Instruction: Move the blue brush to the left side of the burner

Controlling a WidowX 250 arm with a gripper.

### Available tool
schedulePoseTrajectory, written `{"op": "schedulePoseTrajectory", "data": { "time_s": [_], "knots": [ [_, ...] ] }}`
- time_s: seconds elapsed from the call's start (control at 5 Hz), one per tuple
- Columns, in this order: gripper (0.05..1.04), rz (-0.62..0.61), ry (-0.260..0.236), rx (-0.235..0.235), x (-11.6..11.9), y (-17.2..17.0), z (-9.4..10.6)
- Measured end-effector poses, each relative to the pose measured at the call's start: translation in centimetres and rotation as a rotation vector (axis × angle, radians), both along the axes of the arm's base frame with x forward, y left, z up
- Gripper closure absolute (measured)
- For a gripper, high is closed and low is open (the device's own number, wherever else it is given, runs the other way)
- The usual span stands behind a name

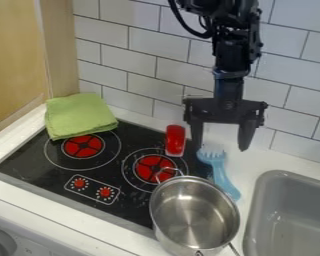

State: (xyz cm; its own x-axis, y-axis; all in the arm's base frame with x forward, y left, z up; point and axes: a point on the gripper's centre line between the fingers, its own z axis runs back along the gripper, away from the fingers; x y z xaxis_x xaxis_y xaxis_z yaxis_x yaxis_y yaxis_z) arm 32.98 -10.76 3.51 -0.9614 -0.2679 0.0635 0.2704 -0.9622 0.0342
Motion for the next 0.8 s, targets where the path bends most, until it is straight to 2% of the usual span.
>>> {"op": "schedulePoseTrajectory", "data": {
  "time_s": [0.4,0.6,0.8],
  "knots": [
    [0.085,0.026,0.039,0.04,-0.2,-0.3,-1.9],
    [0.085,0.031,0.051,0.038,0.0,-0.5,-2.8],
    [0.142,0.023,0.061,0.055,-0.3,-0.9,-3.3]
  ]
}}
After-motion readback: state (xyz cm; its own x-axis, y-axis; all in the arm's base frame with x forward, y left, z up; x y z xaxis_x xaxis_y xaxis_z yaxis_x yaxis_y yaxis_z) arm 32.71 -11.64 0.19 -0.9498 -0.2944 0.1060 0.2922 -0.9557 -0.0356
